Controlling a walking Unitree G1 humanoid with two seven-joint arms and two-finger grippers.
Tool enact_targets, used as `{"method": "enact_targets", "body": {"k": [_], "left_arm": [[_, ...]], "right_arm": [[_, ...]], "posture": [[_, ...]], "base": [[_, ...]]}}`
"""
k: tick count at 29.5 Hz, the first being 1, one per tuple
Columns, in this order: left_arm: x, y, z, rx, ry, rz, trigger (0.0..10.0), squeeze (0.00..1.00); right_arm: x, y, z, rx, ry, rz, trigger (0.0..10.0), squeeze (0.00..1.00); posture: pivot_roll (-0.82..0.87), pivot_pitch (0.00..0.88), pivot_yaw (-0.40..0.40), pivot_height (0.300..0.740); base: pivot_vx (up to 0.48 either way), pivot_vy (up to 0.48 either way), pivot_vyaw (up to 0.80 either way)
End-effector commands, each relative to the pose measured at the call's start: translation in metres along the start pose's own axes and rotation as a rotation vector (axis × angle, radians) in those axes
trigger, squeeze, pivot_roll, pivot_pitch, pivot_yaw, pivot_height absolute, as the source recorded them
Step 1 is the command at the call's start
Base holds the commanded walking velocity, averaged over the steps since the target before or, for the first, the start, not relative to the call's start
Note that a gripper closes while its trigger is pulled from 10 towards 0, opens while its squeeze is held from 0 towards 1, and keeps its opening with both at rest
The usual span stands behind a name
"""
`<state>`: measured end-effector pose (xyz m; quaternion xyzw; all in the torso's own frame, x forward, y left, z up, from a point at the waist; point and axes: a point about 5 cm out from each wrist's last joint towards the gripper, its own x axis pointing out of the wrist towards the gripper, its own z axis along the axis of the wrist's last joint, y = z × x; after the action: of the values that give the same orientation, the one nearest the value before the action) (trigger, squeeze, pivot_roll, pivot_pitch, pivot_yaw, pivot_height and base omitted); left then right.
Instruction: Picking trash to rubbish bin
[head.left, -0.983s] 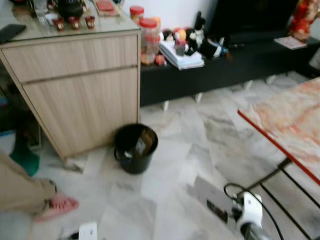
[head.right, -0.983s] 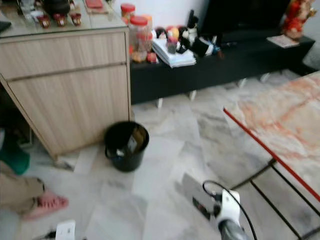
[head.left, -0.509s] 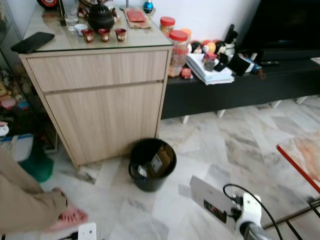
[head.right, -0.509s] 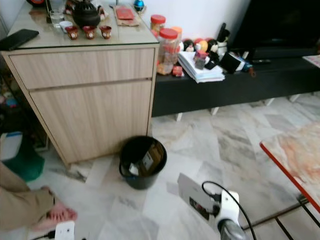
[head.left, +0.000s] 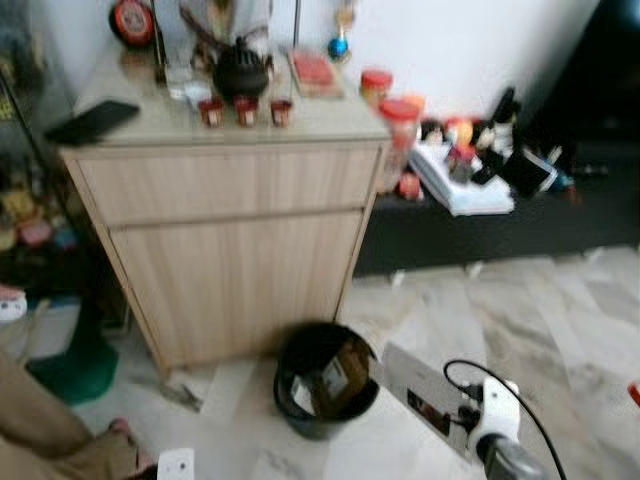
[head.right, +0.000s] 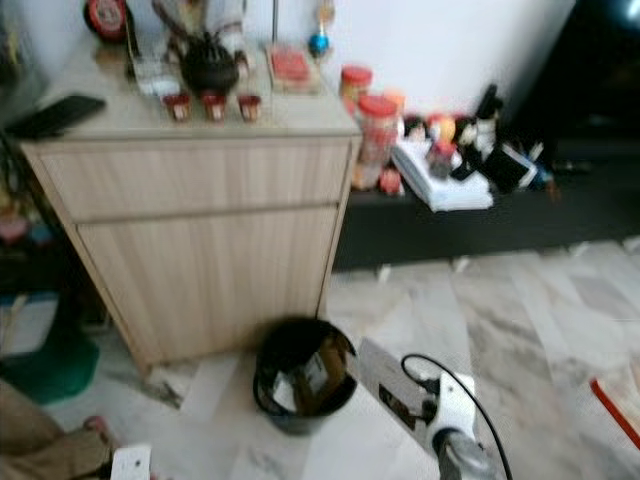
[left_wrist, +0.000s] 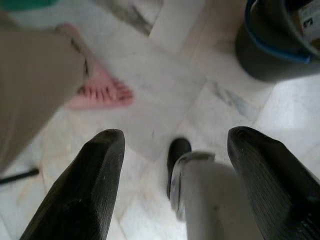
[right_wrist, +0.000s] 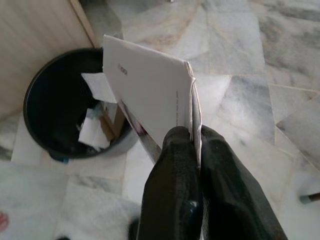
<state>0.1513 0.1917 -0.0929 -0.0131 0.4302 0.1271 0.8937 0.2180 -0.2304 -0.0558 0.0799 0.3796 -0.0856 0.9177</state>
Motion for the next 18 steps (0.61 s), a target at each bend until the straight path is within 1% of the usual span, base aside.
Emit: {"method": "enact_targets", "body": {"k": [1,10,11,12,15,18], "left_arm": [[0.0,-0.012,0.0,0.011,0.005,-0.032,10.0,0.0],[0.0,-0.012,0.003,0.015,-0.007,-0.035,10.0,0.0],[0.0,-0.014,0.005,0.018,-0.016,-0.048,10.0,0.0],[0.001,-0.016,0.007,0.038,-0.026,-0.062,10.0,0.0],[0.002,-0.018,0.012,0.045,-0.035,-0.068,10.0,0.0],[0.004,-0.02,0.018,0.074,-0.045,-0.092,10.0,0.0]], "right_arm": [[-0.001,-0.011,0.004,-0.003,-0.011,-0.027,10.0,0.0],[0.0,-0.007,0.008,-0.003,-0.018,-0.011,10.0,0.0],[0.0,-0.007,0.008,-0.004,-0.018,-0.007,10.0,0.0],[0.0,-0.006,0.009,-0.005,-0.018,0.004,10.0,0.0],[0.002,-0.001,0.014,-0.035,-0.034,0.047,10.0,0.0],[0.003,0.007,0.02,-0.095,-0.034,0.12,10.0,0.0]], "posture": [[0.02,0.025,-0.129,0.74],[0.02,0.039,-0.134,0.74],[0.02,0.043,-0.134,0.74],[0.02,0.043,-0.134,0.74],[0.03,0.05,-0.134,0.74],[0.02,0.055,-0.133,0.74]], "base": [[0.48,0.0,0.0],[0.47,0.0,0.0],[0.0,0.0,0.0],[0.0,0.0,0.0],[0.0,0.0,0.0],[0.0,0.0,0.0]]}}
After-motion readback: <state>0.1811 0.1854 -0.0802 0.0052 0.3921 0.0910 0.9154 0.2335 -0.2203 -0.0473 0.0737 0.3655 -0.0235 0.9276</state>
